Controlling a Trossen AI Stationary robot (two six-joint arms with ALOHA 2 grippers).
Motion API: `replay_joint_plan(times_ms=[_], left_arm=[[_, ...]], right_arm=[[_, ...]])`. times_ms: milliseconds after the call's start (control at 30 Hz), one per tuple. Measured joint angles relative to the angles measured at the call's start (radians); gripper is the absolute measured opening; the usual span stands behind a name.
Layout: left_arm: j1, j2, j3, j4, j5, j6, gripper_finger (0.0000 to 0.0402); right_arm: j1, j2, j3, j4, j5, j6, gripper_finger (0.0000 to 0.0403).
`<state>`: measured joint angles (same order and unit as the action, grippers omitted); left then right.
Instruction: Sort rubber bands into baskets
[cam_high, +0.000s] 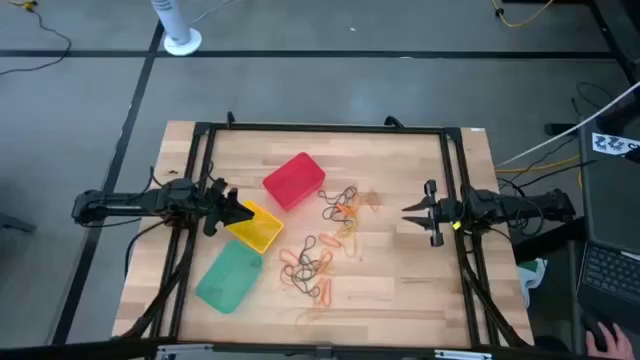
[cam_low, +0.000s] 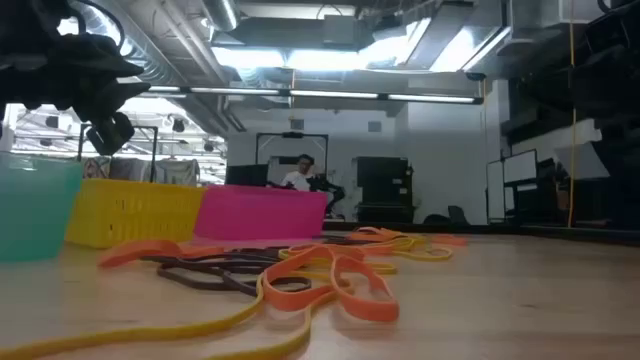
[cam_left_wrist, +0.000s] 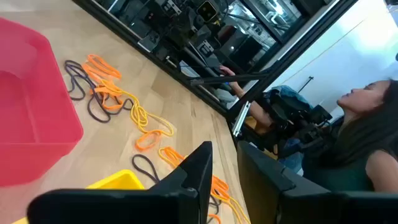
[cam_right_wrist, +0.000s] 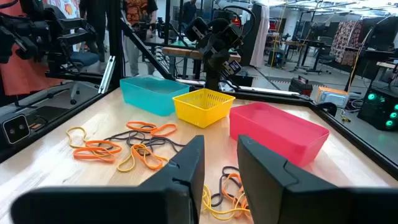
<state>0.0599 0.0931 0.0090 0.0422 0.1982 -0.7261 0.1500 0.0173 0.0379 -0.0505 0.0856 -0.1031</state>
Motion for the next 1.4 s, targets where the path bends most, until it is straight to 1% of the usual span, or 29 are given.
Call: replay_joint_plan(times_ms=[1233, 1400], left_arm=[[0.0, 0.0, 0.0, 0.0, 0.0, 0.0, 0.0072], [0.0, 0.0, 0.0, 0.0, 0.0, 0.0, 0.0072]], right_arm=[[0.0, 0.0, 0.0, 0.003, 0.0, 0.0, 0.0096], [0.0, 0.0, -0.008, 0.058, -0.003, 0.016, 0.0096]])
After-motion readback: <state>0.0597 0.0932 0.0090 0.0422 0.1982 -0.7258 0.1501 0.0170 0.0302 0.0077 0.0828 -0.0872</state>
